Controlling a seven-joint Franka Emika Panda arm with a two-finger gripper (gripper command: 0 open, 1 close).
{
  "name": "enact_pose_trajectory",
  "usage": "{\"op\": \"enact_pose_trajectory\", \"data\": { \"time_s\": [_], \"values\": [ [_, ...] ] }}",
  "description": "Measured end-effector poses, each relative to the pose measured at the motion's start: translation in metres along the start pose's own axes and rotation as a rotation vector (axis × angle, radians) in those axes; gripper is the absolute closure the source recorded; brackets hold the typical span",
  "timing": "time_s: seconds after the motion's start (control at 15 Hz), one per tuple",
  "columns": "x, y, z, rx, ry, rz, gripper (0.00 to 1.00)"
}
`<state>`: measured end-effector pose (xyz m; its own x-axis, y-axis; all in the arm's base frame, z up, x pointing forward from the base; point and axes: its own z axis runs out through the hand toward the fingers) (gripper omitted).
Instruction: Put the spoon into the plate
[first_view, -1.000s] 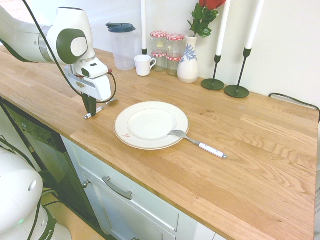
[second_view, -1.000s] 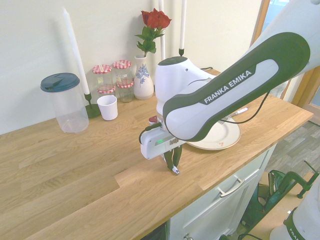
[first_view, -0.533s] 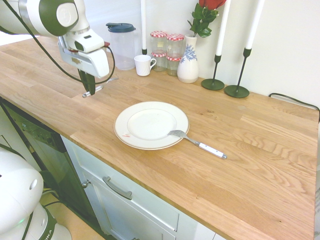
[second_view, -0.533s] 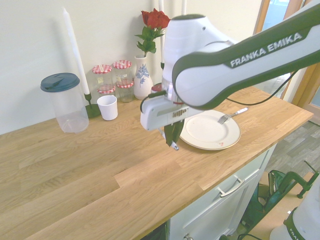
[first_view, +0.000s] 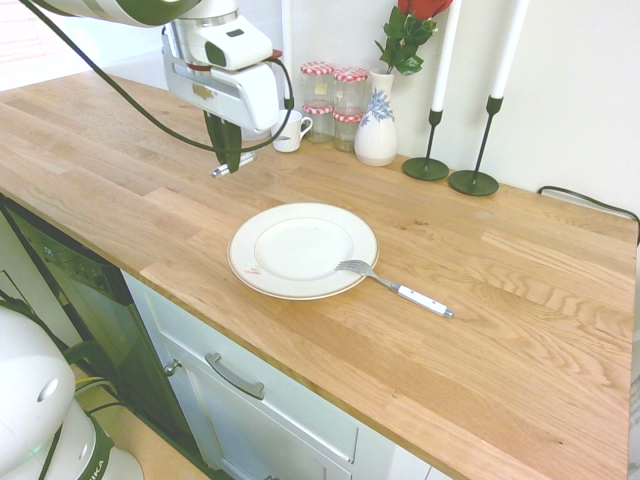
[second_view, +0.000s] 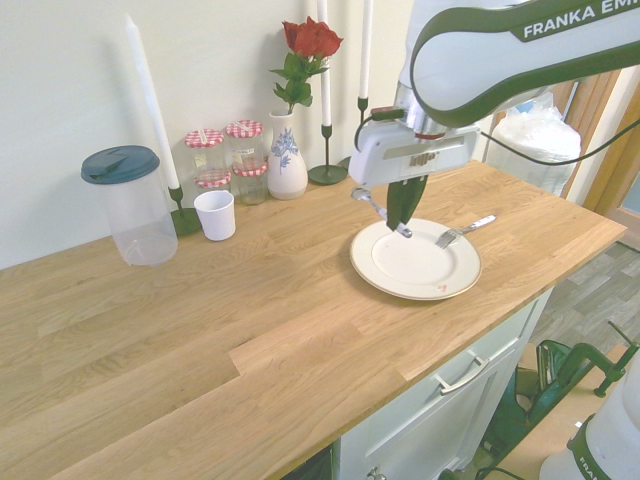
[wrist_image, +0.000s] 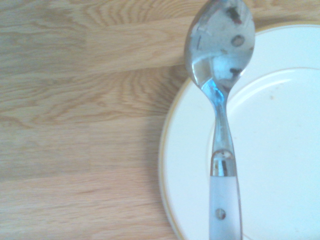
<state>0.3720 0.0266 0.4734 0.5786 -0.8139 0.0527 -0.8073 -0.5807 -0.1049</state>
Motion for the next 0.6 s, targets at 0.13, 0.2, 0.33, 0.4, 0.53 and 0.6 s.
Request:
{"op": "enact_pose_trajectory", "data": {
  "time_s": [0.13, 0.2, 0.33, 0.4, 0.53, 0.6],
  "values": [
    [0.020, 0.017, 0.005, -0.003, -0.015, -0.019, 1.00],
    [0.030, 0.026, 0.007, -0.004, -0.020, -0.026, 1.00],
    [0.048, 0.041, 0.014, -0.016, -0.012, -0.030, 1.00],
    [0.057, 0.046, 0.019, -0.024, -0.002, -0.030, 1.00],
    [0.074, 0.056, 0.030, -0.035, 0.005, -0.029, 1.00],
    [0.082, 0.060, 0.035, -0.036, 0.003, -0.025, 1.00]
  ]
}}
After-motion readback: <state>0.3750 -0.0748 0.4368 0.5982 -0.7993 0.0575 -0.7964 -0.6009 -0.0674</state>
